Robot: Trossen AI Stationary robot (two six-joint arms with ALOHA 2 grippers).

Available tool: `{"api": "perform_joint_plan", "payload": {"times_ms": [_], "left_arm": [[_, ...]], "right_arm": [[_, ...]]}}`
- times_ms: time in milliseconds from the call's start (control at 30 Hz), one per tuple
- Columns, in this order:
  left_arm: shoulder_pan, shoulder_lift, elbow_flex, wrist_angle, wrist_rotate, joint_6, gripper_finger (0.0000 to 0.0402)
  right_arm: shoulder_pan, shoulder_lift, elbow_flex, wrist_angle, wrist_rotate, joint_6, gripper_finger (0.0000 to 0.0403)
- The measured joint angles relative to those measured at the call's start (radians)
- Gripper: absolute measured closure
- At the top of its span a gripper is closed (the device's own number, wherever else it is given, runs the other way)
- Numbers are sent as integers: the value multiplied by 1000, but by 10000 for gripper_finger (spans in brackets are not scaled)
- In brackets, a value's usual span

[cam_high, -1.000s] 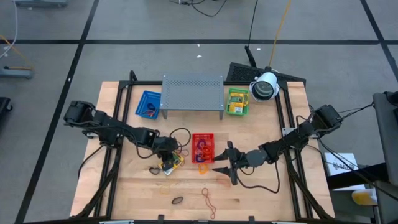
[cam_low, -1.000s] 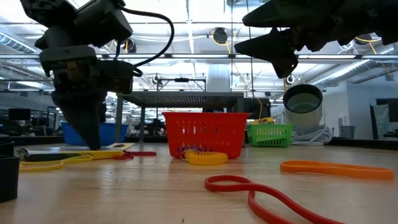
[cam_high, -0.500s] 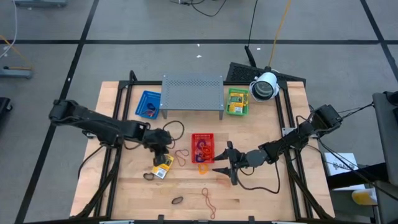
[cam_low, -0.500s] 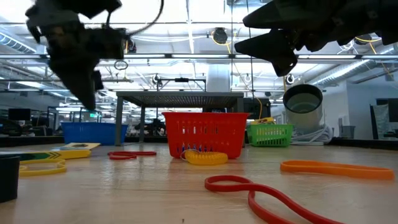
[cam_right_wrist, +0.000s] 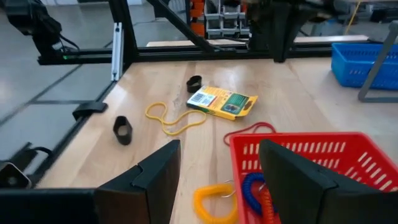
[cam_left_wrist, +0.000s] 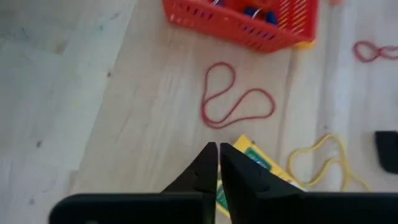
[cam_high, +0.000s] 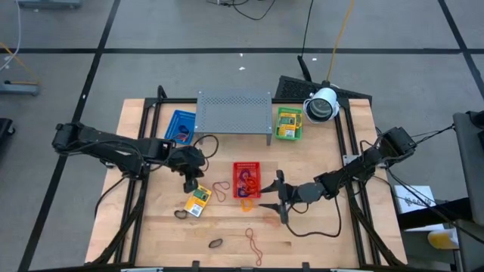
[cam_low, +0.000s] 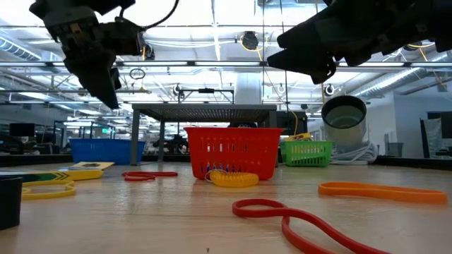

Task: Pick & Place Office Desk Supplies
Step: Put the yellow crayon box into the green basket

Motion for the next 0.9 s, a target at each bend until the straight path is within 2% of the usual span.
{"api": "perform_joint_plan", "payload": {"times_ms": [233, 500, 700, 900], "left_arm": [[29, 85, -3, 46, 40, 93, 309], [31, 189, -3, 63, 213, 261, 251], [31, 273, -3, 60, 236, 292, 230], [31, 360, -3, 63, 237, 292, 235]], "right_arm": [[1, 0, 0, -15, -4, -34, 195], [0, 0, 0, -44, -4, -24, 195], [0, 0, 0, -43, -4, -17, 195], [0, 0, 0, -44, -3, -8, 195]]}}
